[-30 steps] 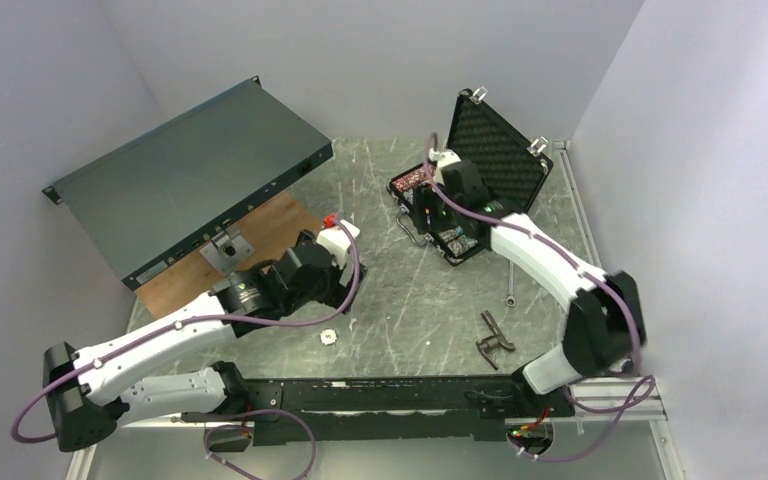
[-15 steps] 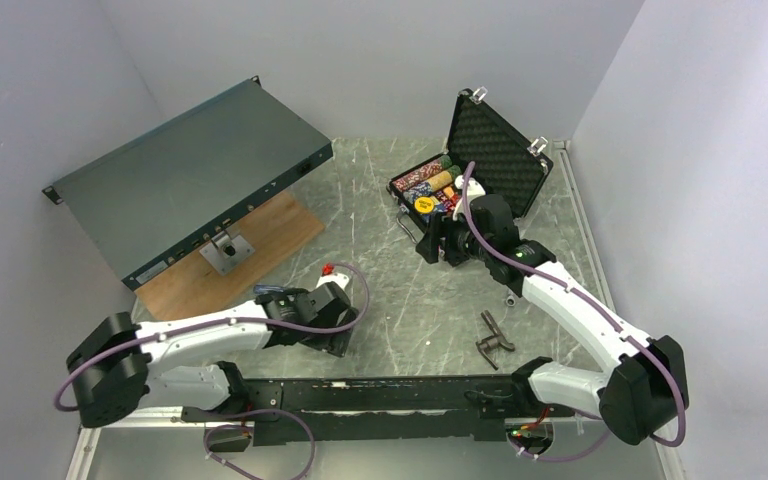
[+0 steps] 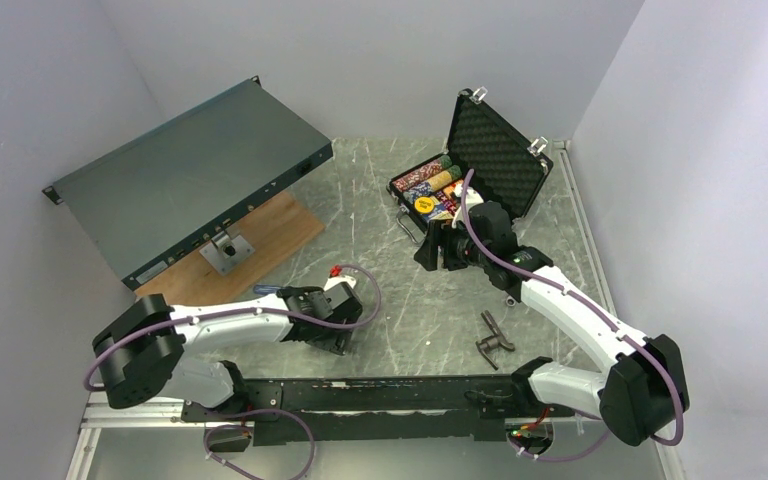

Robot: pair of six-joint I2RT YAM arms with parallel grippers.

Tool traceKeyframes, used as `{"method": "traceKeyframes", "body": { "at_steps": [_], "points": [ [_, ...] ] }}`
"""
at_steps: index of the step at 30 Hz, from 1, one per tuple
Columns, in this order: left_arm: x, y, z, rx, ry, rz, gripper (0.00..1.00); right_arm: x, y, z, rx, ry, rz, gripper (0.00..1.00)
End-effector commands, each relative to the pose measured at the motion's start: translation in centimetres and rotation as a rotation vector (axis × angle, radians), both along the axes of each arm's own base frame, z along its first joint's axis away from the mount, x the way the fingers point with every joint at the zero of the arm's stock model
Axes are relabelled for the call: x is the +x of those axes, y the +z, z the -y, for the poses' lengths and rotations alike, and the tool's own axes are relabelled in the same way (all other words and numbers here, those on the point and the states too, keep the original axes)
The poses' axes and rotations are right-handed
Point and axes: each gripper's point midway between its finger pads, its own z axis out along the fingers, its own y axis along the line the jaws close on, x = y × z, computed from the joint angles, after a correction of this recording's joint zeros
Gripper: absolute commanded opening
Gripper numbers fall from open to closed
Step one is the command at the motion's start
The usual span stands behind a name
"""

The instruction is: Pack up texas hold em set

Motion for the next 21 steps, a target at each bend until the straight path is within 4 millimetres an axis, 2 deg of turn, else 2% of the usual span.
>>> {"method": "traceKeyframes", "body": {
  "at_steps": [1,5,14,21],
  "points": [
    [1.5,0.8,0.8,0.002,0.0,0.045,0.73,0.6,1.6,-0.6,0.042,0.009,0.052,0.74],
    [2.0,0.5,1.0,-0.015,-0.001,0.039,0.7,0.7,1.3,-0.4,0.02,0.006,0.049,0.74],
    [2.4,0.1,1.4,-0.011,-0.022,0.02,0.56,0.9,1.1,-0.5,0.016,0.009,0.042,0.74],
    [1.6,-0.4,1.0,-0.015,-0.018,-0.005,0.54,1.0,1.1,-0.4,0.0,0.007,0.044,0.74]
  ]
}}
